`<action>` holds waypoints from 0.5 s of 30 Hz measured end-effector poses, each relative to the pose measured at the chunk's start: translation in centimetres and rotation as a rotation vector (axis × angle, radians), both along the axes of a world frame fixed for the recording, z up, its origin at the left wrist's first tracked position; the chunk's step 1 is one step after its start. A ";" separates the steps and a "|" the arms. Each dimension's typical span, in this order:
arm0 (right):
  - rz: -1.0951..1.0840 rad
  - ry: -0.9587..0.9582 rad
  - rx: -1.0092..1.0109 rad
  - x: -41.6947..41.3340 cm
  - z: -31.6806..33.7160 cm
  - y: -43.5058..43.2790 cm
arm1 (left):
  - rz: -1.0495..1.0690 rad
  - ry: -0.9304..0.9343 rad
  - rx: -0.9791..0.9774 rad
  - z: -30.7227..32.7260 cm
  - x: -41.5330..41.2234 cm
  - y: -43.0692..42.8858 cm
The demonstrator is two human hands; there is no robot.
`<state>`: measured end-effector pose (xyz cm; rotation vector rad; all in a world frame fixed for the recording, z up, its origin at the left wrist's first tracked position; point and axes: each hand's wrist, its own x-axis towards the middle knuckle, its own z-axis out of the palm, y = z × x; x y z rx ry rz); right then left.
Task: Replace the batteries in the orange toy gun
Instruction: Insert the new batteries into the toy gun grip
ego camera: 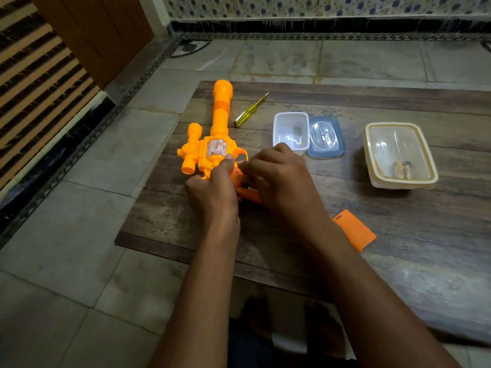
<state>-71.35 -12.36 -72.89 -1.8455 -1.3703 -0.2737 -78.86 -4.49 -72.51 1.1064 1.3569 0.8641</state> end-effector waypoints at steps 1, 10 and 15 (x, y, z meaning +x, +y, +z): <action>0.012 -0.007 -0.009 0.0 -0.1 0.0 | -0.001 0.002 -0.001 0.0 0.0 0.1; -0.019 -0.023 -0.142 0.4 -0.6 -0.9 | 0.011 -0.019 -0.015 -0.2 0.0 0.4; 0.010 -0.008 -0.220 0.8 -1.2 -1.2 | 0.007 -0.046 -0.026 -0.1 -0.1 0.3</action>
